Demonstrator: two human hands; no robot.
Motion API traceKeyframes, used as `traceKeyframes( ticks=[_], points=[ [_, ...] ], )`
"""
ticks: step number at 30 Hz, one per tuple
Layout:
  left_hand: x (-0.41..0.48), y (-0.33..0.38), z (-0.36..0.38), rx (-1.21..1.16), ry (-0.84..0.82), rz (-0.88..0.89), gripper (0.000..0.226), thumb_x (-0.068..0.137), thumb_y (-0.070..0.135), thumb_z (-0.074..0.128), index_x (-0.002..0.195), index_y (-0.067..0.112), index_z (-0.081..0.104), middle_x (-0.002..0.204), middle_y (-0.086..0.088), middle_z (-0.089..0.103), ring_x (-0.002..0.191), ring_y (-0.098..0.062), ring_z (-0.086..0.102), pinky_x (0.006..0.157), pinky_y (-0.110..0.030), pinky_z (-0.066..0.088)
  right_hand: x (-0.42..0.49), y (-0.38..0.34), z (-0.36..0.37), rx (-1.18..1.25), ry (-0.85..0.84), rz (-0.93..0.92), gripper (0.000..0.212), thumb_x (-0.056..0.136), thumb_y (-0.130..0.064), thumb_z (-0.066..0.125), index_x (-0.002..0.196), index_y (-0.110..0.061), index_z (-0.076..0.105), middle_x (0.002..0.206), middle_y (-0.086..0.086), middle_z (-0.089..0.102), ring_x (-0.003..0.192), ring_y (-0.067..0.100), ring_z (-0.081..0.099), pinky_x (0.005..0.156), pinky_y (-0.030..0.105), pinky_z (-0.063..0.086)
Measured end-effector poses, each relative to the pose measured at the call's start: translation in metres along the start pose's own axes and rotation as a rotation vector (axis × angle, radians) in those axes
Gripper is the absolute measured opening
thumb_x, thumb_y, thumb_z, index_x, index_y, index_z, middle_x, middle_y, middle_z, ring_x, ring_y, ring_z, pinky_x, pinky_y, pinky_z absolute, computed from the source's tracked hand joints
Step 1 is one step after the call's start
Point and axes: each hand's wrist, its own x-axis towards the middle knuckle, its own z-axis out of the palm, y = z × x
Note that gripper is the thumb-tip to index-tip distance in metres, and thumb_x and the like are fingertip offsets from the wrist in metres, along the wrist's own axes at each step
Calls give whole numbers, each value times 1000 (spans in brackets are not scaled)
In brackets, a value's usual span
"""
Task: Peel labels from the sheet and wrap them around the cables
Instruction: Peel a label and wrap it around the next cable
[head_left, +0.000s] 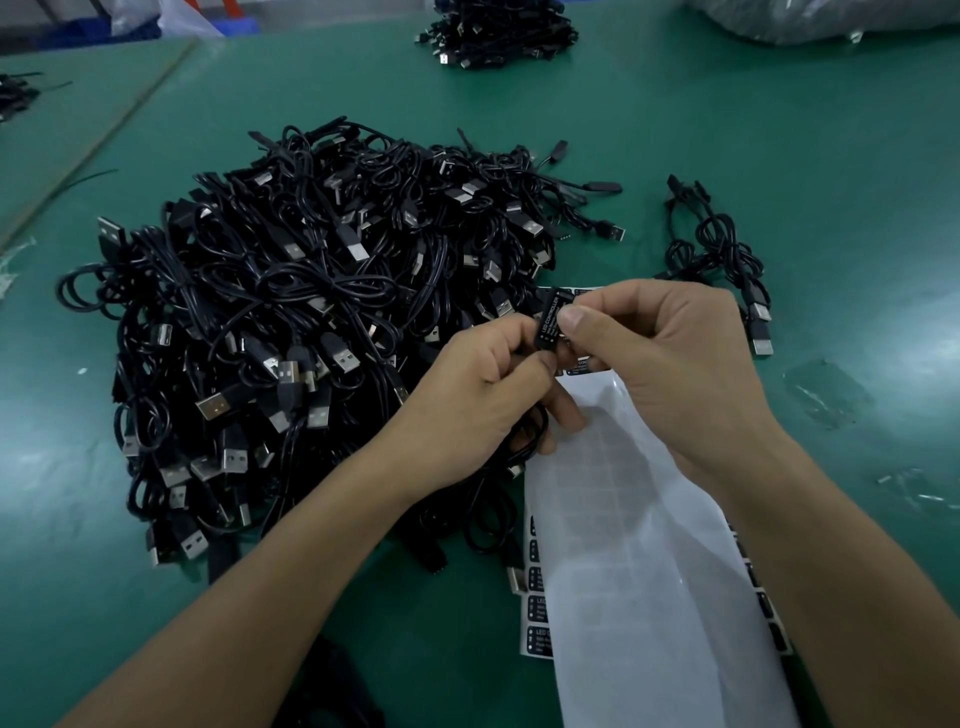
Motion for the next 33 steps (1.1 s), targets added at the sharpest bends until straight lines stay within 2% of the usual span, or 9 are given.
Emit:
traceKeyframes(
  ticks=[3, 6, 10, 15, 21, 26, 33],
  points=[
    [0, 1, 0, 15, 7, -5, 15, 105, 8, 44, 99, 5, 58, 60, -4, 68, 47, -20, 55, 48, -29, 46, 0, 0, 0, -3, -4, 10, 15, 89, -8, 72, 77, -16, 74, 68, 4, 73, 59, 2, 63, 59, 13, 49],
    [0, 1, -1, 30, 24, -3, 18, 104, 5, 43, 94, 9, 58, 54, 0, 62, 42, -13, 50, 43, -20, 42, 0, -1, 0, 2, -11, 21, 13, 90, -8, 72, 78, -14, 74, 67, 5, 73, 59, 4, 63, 60, 13, 48],
    [1, 0, 1, 51, 35, 0, 20, 104, 3, 41, 94, 6, 58, 51, 3, 57, 39, -7, 45, 42, -16, 38, -1, -1, 0, -4, -7, 20, 12, 90, -9, 72, 79, -14, 75, 67, 4, 73, 59, 4, 64, 60, 14, 49],
    [0, -3, 1, 84, 35, 11, 16, 104, 7, 42, 95, 7, 56, 53, 2, 60, 41, -10, 47, 43, -18, 39, -1, 1, 3, -29, 15, -7, 17, 89, -9, 73, 76, -18, 74, 65, 0, 73, 59, 4, 64, 60, 13, 49],
    [0, -2, 1, 72, 18, 13, 12, 103, 7, 42, 98, 9, 53, 54, -1, 62, 40, -10, 48, 43, -19, 39, 0, 3, 3, -59, 32, -21, 16, 88, -10, 74, 76, -20, 75, 70, 1, 74, 68, 15, 70, 70, 29, 59],
    [-1, -1, 1, 95, 6, 19, 13, 105, 8, 41, 100, 7, 53, 53, 1, 60, 40, -9, 48, 44, -17, 38, 0, 3, 4, -67, 20, -34, 16, 88, -11, 75, 76, -21, 75, 68, 0, 74, 65, 11, 70, 68, 22, 56],
    [-2, -1, 2, 31, 12, 38, 22, 107, 18, 37, 97, 17, 57, 60, -6, 64, 46, -15, 52, 49, -23, 43, 0, 3, 5, -43, 47, -36, 16, 87, -9, 75, 76, -21, 75, 70, -4, 75, 66, 9, 72, 65, 18, 55]
  ],
)
